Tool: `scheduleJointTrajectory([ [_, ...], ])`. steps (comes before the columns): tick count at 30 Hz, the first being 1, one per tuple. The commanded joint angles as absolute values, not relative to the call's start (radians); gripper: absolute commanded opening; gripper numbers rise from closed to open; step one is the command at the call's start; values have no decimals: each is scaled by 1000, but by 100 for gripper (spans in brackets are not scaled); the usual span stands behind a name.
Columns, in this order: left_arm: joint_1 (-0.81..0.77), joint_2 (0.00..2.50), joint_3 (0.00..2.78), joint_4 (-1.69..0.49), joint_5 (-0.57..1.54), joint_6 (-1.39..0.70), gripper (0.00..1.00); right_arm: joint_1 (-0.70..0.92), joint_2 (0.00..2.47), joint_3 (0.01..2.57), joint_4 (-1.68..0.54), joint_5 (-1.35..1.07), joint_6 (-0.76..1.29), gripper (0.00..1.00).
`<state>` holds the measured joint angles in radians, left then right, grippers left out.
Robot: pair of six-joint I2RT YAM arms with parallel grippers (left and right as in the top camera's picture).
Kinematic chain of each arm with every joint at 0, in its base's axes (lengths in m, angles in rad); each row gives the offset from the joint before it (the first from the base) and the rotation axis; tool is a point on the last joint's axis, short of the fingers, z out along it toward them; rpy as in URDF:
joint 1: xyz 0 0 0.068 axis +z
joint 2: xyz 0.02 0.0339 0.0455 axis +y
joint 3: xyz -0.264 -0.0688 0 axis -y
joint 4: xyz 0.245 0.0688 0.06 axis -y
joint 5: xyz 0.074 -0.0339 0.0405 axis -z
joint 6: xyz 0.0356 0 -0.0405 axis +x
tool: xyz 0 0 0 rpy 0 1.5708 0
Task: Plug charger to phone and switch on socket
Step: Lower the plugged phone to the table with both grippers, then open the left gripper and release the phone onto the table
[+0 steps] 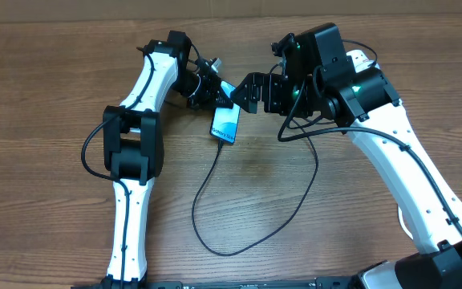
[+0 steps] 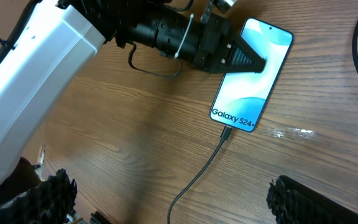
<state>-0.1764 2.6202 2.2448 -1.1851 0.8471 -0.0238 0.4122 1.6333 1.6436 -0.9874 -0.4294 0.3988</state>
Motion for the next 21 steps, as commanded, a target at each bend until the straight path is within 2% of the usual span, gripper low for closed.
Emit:
scheduleJointTrajectory([
  [1,-179,2626,2253,-1179,861,-35,4,408,1613,1656,-984,-419,392,100],
  [7,-179,2626,2253,-1173,789,-109,4,408,1613,1656,-994,-419,392,100],
  [21,-179,2626,2253,-1163,781,-109,5,408,1613,1656,-1002,-419,395,100],
])
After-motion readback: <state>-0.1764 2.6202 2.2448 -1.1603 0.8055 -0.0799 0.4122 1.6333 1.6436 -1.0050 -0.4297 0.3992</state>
